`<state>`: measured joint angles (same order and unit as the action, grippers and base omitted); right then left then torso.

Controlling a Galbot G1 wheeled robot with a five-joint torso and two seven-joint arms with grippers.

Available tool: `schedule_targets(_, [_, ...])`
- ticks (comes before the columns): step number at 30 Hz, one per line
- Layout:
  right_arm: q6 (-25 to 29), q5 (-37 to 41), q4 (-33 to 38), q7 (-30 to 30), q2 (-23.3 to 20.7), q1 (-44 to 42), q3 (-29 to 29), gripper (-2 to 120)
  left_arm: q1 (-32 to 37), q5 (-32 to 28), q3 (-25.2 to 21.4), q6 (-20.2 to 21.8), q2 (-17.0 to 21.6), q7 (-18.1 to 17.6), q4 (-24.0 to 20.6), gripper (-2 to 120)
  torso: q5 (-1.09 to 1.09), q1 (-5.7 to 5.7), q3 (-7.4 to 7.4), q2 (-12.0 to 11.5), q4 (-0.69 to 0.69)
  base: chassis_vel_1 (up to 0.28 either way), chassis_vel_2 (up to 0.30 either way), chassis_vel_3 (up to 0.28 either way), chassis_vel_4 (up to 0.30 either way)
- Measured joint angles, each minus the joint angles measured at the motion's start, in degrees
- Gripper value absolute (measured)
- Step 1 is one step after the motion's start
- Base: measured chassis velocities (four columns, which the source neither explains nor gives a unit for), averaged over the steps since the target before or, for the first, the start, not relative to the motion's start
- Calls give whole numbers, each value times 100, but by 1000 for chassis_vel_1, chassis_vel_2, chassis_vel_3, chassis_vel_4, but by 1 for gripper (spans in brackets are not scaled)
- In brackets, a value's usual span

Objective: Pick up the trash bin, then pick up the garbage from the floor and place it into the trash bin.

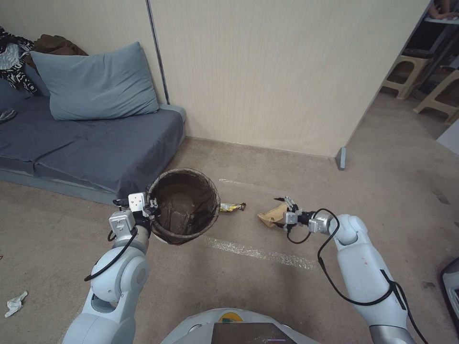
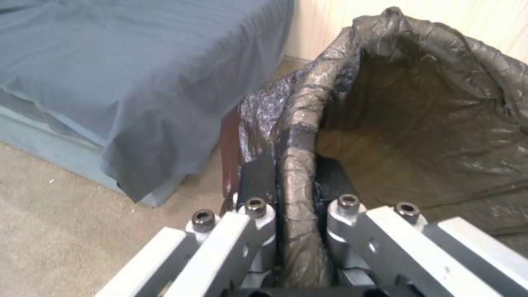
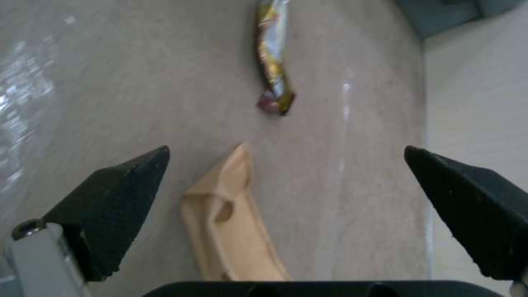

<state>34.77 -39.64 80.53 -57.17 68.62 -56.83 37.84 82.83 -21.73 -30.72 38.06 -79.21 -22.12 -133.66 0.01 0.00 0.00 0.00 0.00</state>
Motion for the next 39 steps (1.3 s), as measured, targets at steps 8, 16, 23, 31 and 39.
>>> schedule_targets(8, [155,-266,-338,-3,-9,126,-7,100,2,28,35,0,-10,-2,0,6,-1,0,0,0,0,0,0,0,0])
schedule_targets(16, [266,-608,-910,61,152,425,-39,100,5,32,25,3,-5,-4,-2,6,-1,0,0,0,0,0,0,0,0])
schedule_targets(23, [320,-880,-1503,186,275,751,-54,99,22,41,17,5,-12,-8,-9,6,0,0,0,0,1,0,0,0,0])
schedule_targets(31, [336,-1046,-2156,415,386,1028,26,99,48,48,-3,6,-12,-16,-24,6,0,0,0,0,0,0,0,0,0])
schedule_targets(39, [262,-1008,-2841,750,414,1311,45,98,78,83,-2,7,-38,-22,-36,6,-2,0,0,0,-1,0,0,0,0])
